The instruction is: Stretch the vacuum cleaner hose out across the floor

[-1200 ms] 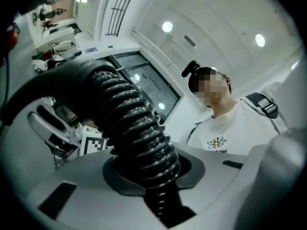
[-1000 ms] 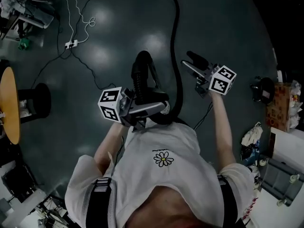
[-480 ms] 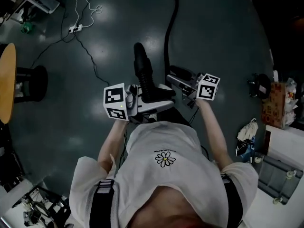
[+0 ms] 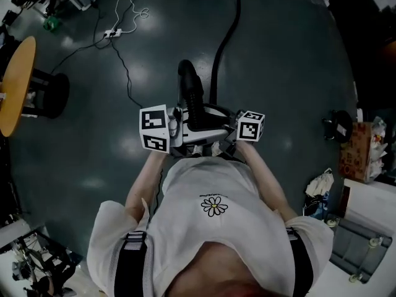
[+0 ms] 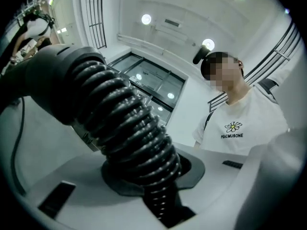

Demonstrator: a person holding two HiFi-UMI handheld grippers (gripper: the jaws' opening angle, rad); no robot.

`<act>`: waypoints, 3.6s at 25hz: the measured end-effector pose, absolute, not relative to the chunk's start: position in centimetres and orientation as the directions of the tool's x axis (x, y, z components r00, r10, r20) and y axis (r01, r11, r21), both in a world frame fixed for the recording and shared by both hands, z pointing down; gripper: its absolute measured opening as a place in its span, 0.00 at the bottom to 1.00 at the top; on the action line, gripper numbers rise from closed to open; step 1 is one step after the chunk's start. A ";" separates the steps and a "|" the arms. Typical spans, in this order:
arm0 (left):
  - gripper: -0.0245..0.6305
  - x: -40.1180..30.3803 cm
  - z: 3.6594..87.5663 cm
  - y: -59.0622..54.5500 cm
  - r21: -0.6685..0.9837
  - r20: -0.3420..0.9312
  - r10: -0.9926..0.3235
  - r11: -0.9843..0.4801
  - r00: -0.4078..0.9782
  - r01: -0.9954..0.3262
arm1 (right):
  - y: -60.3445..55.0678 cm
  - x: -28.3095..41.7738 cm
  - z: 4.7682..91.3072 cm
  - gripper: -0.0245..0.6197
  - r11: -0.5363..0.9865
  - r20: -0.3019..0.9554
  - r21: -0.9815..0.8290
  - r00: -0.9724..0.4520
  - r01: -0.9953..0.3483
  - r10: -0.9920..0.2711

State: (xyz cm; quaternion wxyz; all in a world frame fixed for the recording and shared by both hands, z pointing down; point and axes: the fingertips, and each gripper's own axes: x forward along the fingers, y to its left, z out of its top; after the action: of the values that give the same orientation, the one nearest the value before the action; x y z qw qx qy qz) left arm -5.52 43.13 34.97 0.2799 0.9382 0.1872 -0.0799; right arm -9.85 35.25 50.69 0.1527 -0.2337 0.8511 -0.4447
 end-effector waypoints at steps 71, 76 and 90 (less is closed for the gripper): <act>0.45 -1.1 26.1 39.1 0.276 -0.071 0.073 -0.957 0.995 0.090 | 22.6 7.0 29.4 0.34 0.281 0.194 0.873 -0.245 -0.399 -0.950; 0.46 -0.3 27.5 39.9 0.255 -0.024 0.055 -0.965 0.998 0.059 | 24.2 8.9 30.2 0.34 0.256 0.201 0.887 -0.179 -0.385 -0.963; 0.47 1.1 30.3 44.5 0.582 -0.061 0.338 -0.753 0.939 0.308 | 25.9 5.5 28.4 0.34 0.186 0.138 0.942 -0.182 -0.280 -0.974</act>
State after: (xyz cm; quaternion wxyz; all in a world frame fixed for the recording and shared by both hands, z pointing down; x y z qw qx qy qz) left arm 1.07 44.51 30.28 0.3064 0.9358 0.1725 0.0240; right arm 5.53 25.93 28.38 -0.4178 -0.4844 0.6468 0.4153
